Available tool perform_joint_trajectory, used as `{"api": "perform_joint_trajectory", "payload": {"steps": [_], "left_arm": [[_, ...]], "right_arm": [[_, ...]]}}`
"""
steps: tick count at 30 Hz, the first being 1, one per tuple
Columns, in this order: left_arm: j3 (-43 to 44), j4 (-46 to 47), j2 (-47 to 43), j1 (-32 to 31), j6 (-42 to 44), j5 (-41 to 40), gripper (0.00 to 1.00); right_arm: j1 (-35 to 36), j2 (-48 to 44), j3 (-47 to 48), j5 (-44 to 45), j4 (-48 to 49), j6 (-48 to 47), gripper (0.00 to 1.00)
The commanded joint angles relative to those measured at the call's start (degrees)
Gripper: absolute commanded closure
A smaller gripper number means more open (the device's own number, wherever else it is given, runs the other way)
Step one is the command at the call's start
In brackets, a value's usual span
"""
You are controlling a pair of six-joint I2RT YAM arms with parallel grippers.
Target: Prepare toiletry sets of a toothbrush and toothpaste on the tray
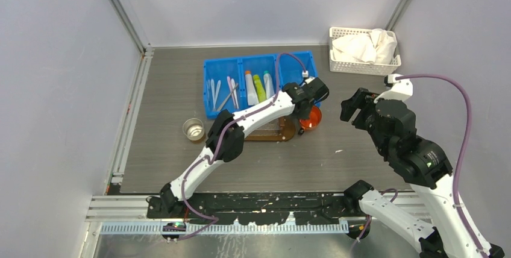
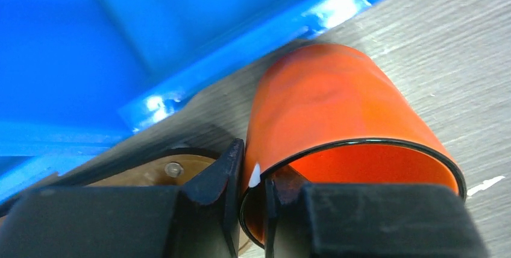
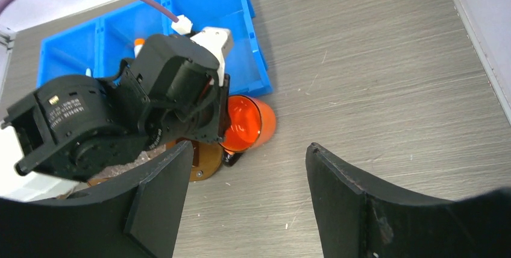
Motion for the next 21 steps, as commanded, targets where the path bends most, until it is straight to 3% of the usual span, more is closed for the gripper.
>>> {"api": "perform_joint_trajectory", "payload": {"steps": [1, 5, 7, 16, 21], "left_arm": [[-0.02, -2.3, -4.08, 0.96, -0.93, -1.7, 0.78], [-1.36, -2.52, -6.17, 0.94, -0.54, 0.17, 0.53], [-1.68, -2.11, -7.05, 0.9, -0.13, 1.36, 0.48], [0.88, -3.57, -7.62, 0.12, 1.18, 6.59, 0.47], [-1.85, 0.83, -14.67, -0.46, 4.74, 2.06, 0.47]], "right_arm": [[-0.02, 0.13, -0.79, -0.9, 2.68, 0.47, 0.26], [-0.01, 0.71, -1.3, -1.81, 3.47, 0.47, 0.26], [0.07, 1.17, -1.39, -2.12, 3.75, 0.46, 0.26], [0.08, 2.39, -1.89, -3.27, 4.88, 0.23, 0.26], [0.01, 3.83, -2.41, -3.89, 5.67, -0.13, 0.26]]}}
